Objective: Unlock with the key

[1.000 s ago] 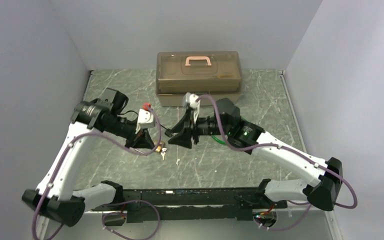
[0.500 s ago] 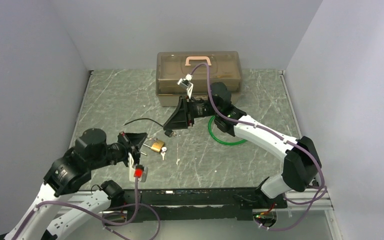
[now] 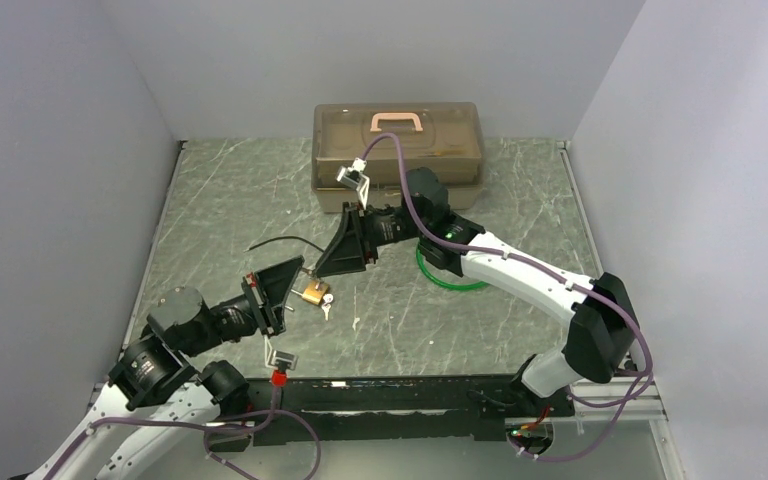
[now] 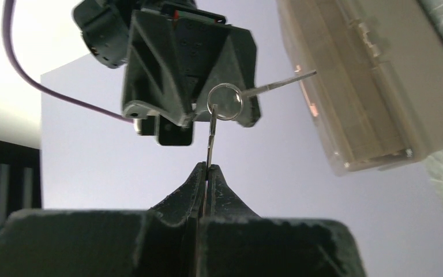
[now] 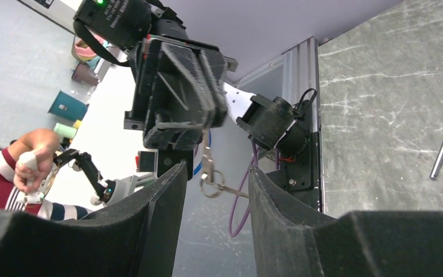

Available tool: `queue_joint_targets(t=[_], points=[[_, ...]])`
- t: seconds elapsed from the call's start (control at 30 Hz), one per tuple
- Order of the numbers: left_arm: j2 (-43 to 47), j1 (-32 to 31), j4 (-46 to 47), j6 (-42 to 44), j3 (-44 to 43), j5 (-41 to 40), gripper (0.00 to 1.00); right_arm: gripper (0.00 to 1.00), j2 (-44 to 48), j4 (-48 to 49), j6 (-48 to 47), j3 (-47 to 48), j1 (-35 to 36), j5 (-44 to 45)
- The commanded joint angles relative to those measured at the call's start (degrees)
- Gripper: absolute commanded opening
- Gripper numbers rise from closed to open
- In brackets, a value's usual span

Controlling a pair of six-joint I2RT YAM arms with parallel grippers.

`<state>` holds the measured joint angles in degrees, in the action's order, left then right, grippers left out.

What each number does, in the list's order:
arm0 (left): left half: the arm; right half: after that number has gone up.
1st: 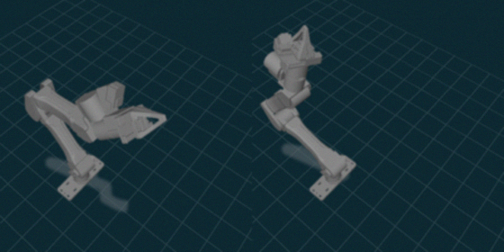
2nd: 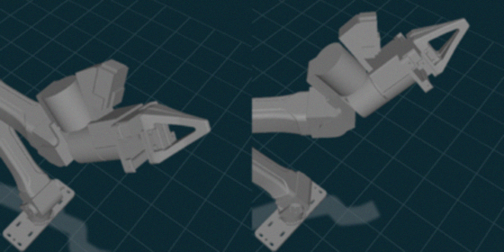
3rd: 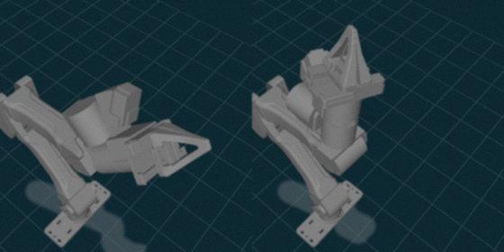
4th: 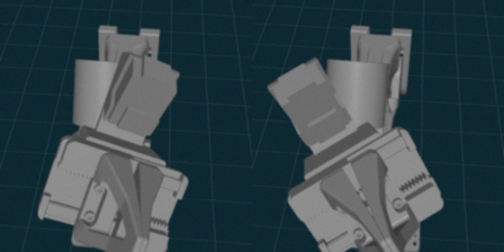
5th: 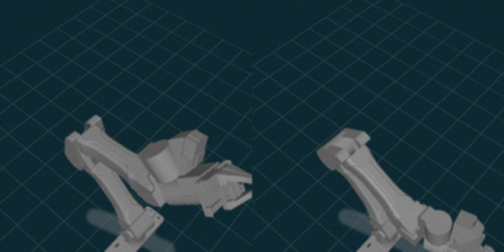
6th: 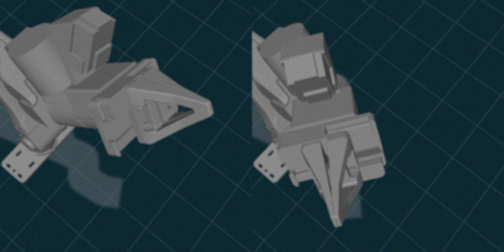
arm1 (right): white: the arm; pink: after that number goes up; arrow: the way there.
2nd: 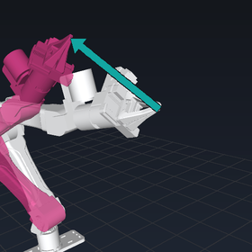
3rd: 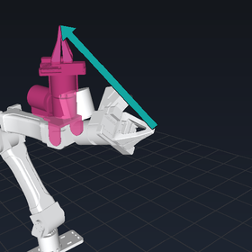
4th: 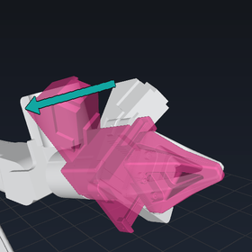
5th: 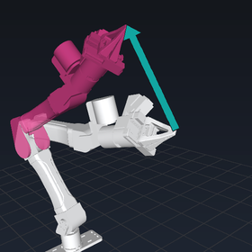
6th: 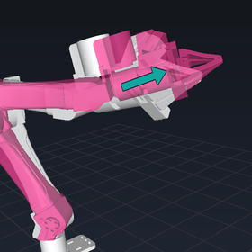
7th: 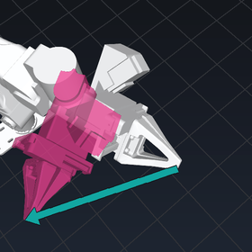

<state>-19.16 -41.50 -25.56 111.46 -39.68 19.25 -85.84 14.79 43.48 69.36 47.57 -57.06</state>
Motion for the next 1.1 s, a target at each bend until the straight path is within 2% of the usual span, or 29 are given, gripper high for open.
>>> queue_joint_targets(t=[0.0, 0.2, 0.37, 0.47, 0.63, 0.77, 0.8, 0.9, 0.93, 0.97, 1.07], points=[[0.9, -0.5, 6.0, 6.4, 0.3, 2.4, 0.00, 0.45, 0.6, -1.4, -3.5, 2.3, 0.8, 1.9], [0.6, -0.9, 7.8, 8.3, 1.1, 2.4, 0.00, 0.33, 0.1, 5.2, 0.6, 1.0, 1.3, 0.7], [0.7, -1.2, 7.8, 9.7, 1.5, 2.0, 0.00, 0.26, 0.1, 15.4, 7.4, -2.4, 1.2, -1.0], [0.5, -1.3, 8.7, 10.1, 1.5, 1.0, 0.00, 0.15, -1.1, 22.6, 13.4, -3.5, 1.3, -3.0], [0.4, -1.4, 9.2, 10.2, 1.4, -0.7, 0.00, 0.00, -2.2, 28.9, 18.5, -5.3, 1.3, -5.5], [0.0, -1.4, 11.1, 9.7, 2.1, -1.3, 0.00, 0.00, -2.5, 34.5, 23.6, -6.7, 1.2, -6.3], [-0.4, -1.4, 11.6, 9.1, 2.1, -1.8, 0.11, 0.00, -2.3, 34.9, 24.3, -6.8, 1.1, -6.4], [-2.3, -1.4, 10.4, 6.1, 1.2, -4.7, 0.81, 0.00, -0.5, 30.0, 22.0, -6.6, -0.2, -5.6], [-3.2, -1.4, 10.2, 3.5, 0.7, -5.7, 0.95, 0.00, 0.7, 25.6, 18.8, -6.5, -1.0, -4.9], [-4.3, -1.5, 9.6, 0.6, -0.2, -7.1, 0.99, 0.00, 2.2, 19.0, 14.4, -6.1, -1.7, -3.9], [-9.4, -1.4, 4.0, -12.6, -6.4, -10.9, 1.00, 0.00, 7.0, -2.3, 0.7, -4.0, -3.3, 1.6]])
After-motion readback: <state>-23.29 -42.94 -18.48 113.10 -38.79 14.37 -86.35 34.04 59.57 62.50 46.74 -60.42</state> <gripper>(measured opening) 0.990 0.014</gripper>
